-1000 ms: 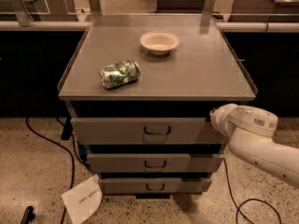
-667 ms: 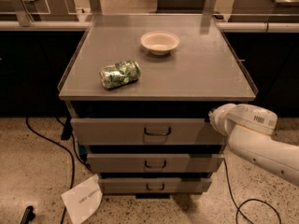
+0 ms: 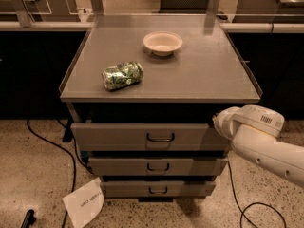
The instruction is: Open top drawer
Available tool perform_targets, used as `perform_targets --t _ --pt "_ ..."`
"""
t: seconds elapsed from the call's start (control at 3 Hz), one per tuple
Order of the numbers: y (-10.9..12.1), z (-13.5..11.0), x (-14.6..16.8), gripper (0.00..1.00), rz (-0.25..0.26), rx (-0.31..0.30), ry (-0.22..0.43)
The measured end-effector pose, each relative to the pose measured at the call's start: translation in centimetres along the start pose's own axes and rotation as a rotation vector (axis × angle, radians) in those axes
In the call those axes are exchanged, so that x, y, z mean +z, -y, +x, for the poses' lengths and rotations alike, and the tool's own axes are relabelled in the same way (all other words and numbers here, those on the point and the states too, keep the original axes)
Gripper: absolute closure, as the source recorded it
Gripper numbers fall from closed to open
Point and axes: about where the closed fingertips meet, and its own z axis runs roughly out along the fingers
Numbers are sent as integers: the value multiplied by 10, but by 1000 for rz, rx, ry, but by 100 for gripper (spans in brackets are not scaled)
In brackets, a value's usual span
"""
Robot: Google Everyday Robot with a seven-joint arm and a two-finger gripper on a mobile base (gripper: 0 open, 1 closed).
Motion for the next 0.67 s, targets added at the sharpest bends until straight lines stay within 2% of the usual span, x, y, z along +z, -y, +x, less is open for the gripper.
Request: perform_targets --t 0.33,0.67 --pt "0 -1 -3 100 -6 -5 -6" --pt "-4 7 -8 100 -29 0 -28"
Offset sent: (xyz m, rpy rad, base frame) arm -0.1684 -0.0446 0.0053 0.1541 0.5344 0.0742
